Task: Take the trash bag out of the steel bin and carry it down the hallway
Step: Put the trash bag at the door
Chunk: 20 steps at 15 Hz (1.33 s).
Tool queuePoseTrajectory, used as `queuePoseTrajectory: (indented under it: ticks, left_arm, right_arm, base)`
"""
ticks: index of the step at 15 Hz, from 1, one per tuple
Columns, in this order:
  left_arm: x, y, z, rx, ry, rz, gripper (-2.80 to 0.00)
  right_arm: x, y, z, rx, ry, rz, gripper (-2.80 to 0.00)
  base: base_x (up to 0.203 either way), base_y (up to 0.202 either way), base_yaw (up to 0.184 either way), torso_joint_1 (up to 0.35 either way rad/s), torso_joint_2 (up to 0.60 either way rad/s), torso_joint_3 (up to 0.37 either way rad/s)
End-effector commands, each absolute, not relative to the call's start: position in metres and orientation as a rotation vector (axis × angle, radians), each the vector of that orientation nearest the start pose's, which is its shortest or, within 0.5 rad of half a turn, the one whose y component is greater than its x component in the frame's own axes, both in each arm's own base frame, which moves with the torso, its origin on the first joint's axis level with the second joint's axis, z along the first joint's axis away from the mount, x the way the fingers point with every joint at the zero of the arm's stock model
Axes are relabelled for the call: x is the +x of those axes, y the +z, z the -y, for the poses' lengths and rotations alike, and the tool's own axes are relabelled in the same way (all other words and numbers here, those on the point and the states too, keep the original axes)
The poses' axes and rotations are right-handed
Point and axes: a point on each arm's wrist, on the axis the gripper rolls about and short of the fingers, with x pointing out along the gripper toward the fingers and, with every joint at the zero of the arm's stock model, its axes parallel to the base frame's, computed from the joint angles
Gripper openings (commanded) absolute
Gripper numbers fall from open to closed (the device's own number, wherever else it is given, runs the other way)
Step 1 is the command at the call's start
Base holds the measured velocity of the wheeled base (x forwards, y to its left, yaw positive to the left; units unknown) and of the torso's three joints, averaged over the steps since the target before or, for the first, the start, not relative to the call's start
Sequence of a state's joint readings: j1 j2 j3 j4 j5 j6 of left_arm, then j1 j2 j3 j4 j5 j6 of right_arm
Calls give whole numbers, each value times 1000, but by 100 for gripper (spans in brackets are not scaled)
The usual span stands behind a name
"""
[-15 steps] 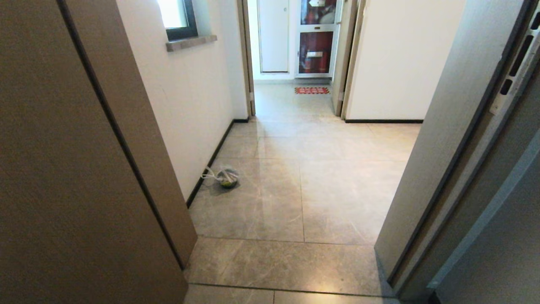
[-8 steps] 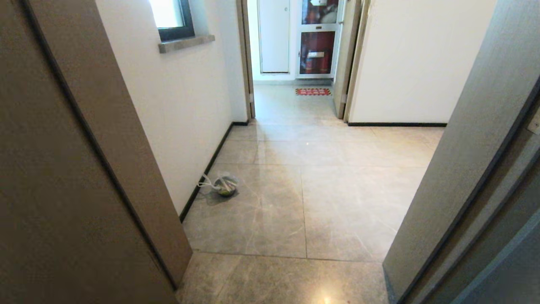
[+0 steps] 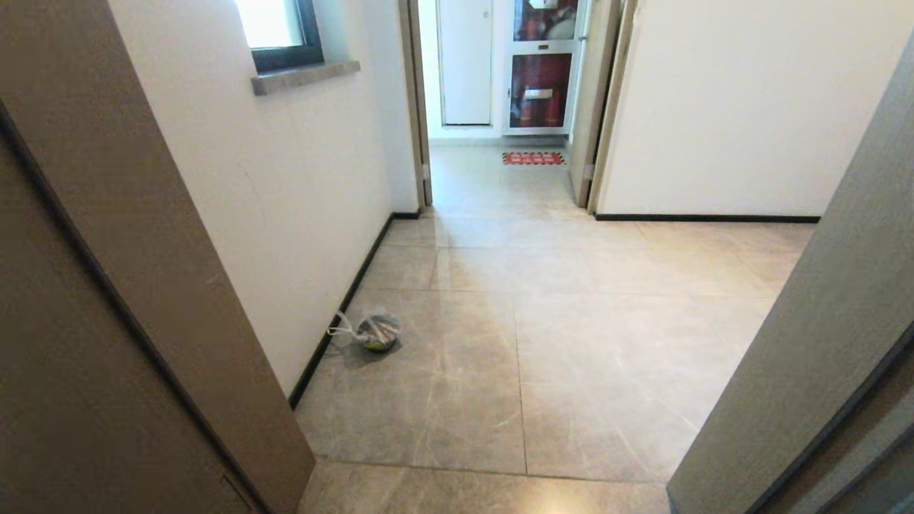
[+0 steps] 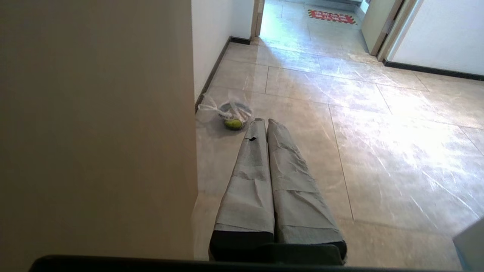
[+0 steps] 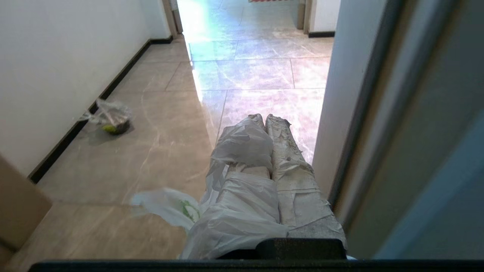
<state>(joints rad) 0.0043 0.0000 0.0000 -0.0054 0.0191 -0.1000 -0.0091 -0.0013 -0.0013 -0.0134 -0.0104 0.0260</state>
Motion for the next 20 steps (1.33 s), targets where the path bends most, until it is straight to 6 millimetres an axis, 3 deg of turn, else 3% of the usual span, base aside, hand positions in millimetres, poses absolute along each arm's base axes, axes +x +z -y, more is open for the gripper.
queuePoseTrajectory:
  ticks: [1,20]
  left_arm:
    - [-23,76,0,-101,26,7,-280]
    - [-23,76,0,-101,24,7,-280]
  right_arm:
    - [-23,77,0,26,-20,19,-280]
    - [-23,77,0,26,-20,19,-280]
  base:
    - [194,0,2,6,7,1]
    - [190,0,1,2,2,2]
